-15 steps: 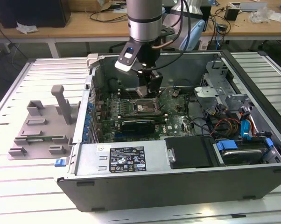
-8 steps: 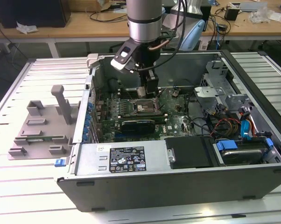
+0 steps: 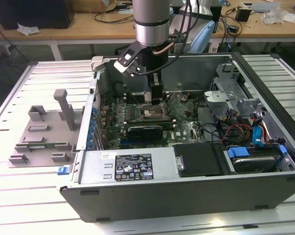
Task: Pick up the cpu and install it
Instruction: 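Place the cpu into insertion slot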
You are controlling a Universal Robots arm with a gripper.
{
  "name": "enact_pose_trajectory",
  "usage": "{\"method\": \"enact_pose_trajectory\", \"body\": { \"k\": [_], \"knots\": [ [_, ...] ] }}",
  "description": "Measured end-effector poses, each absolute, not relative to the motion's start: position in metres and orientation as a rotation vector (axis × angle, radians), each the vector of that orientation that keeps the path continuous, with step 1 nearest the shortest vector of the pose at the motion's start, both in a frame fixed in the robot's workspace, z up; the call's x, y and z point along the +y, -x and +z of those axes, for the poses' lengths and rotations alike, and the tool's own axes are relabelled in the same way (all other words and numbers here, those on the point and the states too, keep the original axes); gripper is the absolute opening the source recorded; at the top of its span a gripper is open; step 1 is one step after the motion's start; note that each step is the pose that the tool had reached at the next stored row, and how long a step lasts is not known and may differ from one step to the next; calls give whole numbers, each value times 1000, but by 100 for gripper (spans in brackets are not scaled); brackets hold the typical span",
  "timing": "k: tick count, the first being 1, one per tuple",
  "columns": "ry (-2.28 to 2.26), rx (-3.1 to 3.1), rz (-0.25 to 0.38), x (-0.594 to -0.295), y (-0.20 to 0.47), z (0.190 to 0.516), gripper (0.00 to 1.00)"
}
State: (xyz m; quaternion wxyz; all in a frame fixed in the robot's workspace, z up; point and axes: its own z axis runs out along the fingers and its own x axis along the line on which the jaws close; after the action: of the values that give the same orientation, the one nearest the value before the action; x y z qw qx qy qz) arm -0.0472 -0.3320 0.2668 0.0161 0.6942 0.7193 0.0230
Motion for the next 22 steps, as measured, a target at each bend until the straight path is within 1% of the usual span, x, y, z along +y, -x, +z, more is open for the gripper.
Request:
{"method": "enact_pose_trajectory", "body": {
  "k": [22],
  "knots": [
    [-2161,2239,67,-321,47,208,55]
  ]
}}
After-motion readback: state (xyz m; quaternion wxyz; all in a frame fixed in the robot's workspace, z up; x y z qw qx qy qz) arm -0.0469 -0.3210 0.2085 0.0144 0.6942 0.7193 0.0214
